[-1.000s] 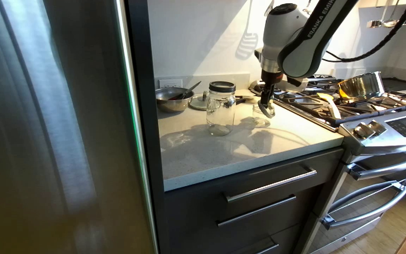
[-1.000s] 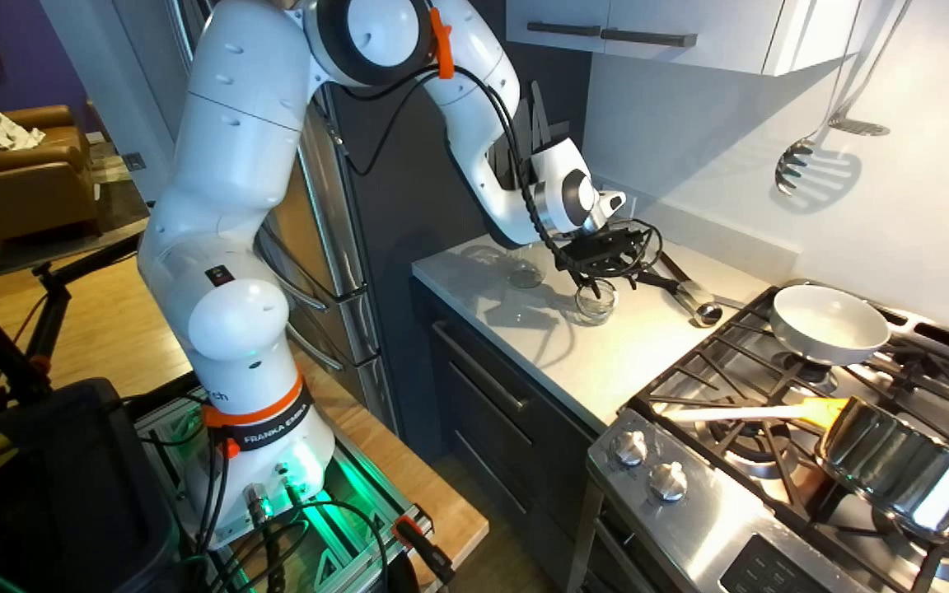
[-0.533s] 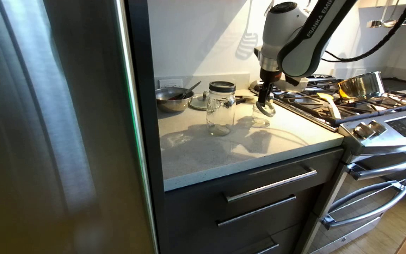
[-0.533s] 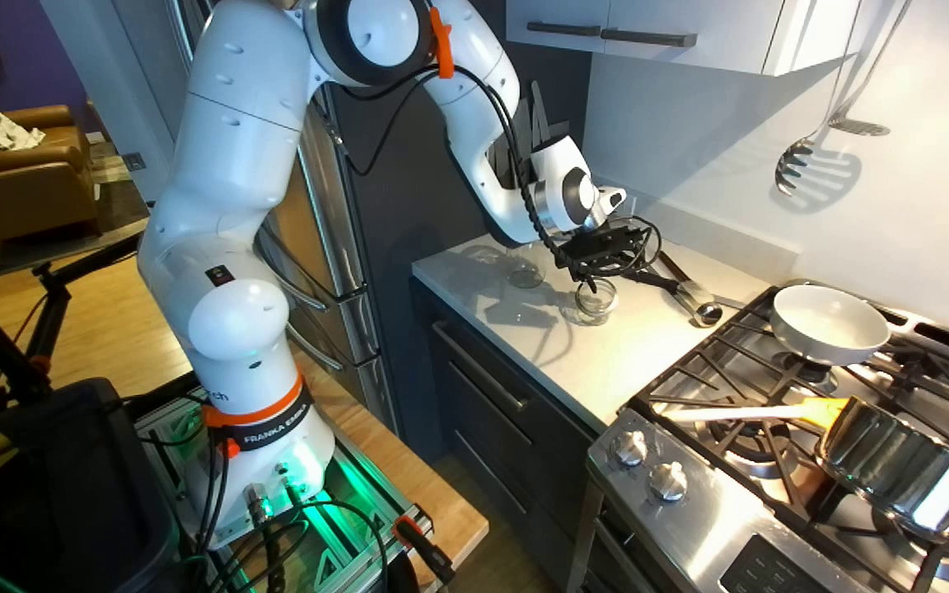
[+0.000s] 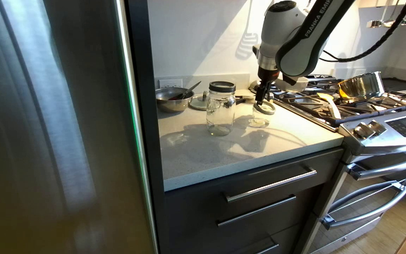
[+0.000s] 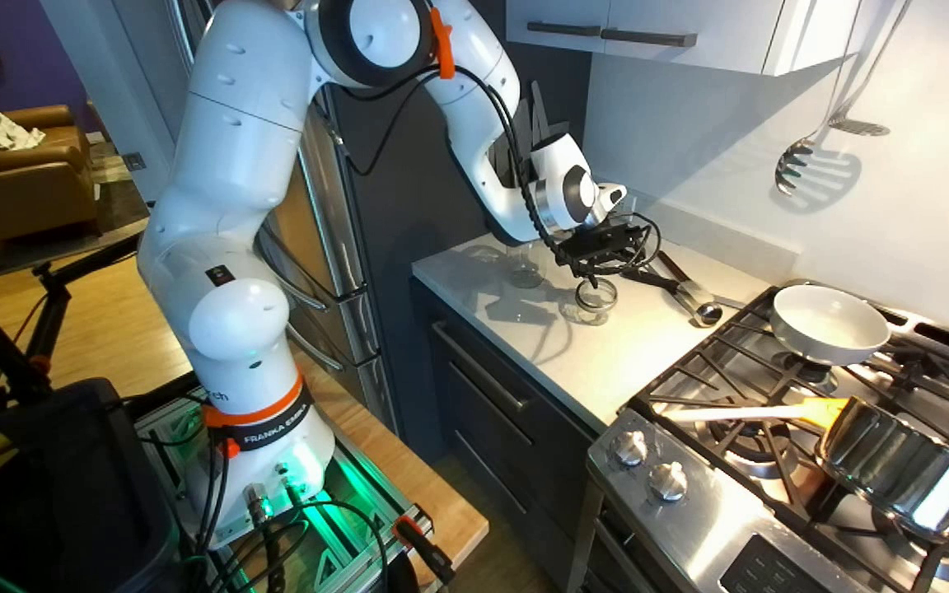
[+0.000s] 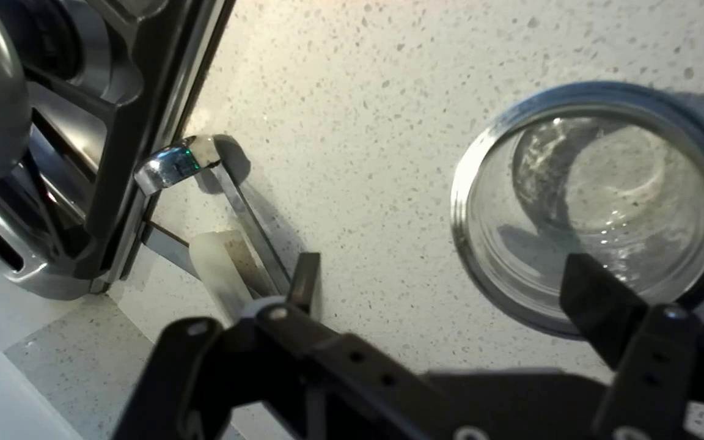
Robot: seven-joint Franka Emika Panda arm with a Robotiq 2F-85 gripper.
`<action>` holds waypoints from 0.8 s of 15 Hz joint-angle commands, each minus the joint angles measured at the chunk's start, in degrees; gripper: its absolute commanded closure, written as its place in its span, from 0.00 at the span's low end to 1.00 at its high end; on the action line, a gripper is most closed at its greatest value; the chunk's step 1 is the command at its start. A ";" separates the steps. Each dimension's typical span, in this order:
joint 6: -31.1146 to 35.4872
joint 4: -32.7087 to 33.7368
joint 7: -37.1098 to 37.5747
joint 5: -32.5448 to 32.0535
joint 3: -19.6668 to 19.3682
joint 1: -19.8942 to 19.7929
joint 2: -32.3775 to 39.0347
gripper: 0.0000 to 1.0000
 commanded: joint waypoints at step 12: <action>1.59 1.65 2.52 0.54 -0.38 -0.81 2.01 0.00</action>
